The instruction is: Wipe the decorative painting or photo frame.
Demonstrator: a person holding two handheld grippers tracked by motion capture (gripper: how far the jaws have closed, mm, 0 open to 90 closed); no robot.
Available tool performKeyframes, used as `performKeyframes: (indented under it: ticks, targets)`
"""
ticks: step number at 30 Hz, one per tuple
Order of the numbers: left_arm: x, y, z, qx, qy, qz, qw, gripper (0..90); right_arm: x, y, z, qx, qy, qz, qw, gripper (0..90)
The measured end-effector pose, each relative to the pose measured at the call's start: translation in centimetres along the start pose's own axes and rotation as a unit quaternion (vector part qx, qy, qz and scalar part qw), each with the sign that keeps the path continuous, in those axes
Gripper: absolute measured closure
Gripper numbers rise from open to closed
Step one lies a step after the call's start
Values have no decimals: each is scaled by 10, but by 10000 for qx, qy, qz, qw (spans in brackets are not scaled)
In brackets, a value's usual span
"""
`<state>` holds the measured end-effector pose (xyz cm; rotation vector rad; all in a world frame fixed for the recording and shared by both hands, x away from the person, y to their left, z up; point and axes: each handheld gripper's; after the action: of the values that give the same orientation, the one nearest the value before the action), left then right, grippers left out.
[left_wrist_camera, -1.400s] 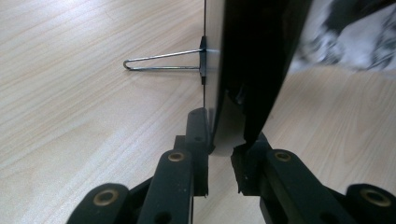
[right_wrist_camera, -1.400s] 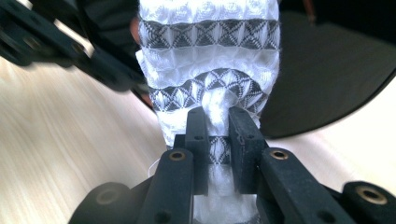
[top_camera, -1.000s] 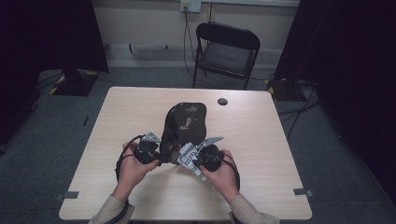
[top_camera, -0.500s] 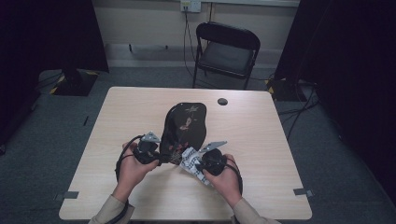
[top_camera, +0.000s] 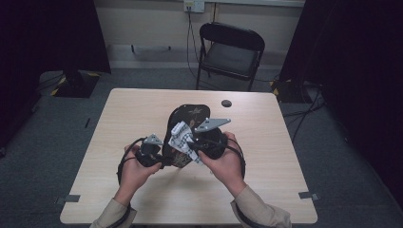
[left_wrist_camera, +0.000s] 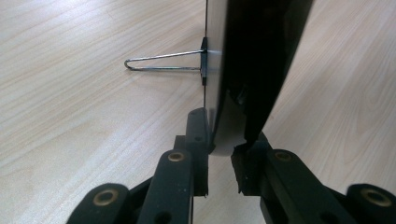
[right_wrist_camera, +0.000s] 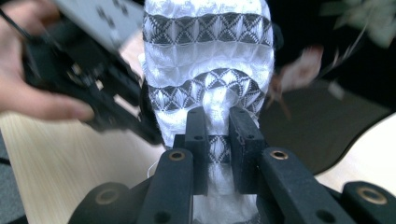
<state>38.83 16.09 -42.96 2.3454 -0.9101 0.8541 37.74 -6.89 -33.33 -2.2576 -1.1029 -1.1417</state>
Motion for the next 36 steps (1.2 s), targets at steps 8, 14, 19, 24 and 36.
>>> performKeyframes:
  ticks: [8, 14, 19, 24, 36]
  targets:
    - [0, 0, 0, -4, 2, 8, 10000, 784, 3, -7, 7, 35, -103, -95, 9999, 796]
    - [0, -1, 0, 3, 8, 17, 10000, 784, -24, -8, 26, 141, -334, -32, 9993, 797]
    - [0, 0, 0, 3, 39, -21, 10000, 784, -40, -10, 37, 176, -553, -48, 9983, 797]
    - [0, -1, 0, 0, 9, 48, 10000, 784, -61, -7, 49, 180, -760, 51, 9969, 797]
    - [-1, 0, 0, 8, 15, 55, 10000, 783, -104, 4, 67, 154, -1137, 392, 9926, 798]
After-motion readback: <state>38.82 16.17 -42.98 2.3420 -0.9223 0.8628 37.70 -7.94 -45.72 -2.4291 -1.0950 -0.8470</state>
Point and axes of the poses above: each handheld gripper's, and its own axes: z roughly forward along the jaws, x roughly out of its top, y roughly to its right, and after that the axes turned 2 degrees about y, right-handed
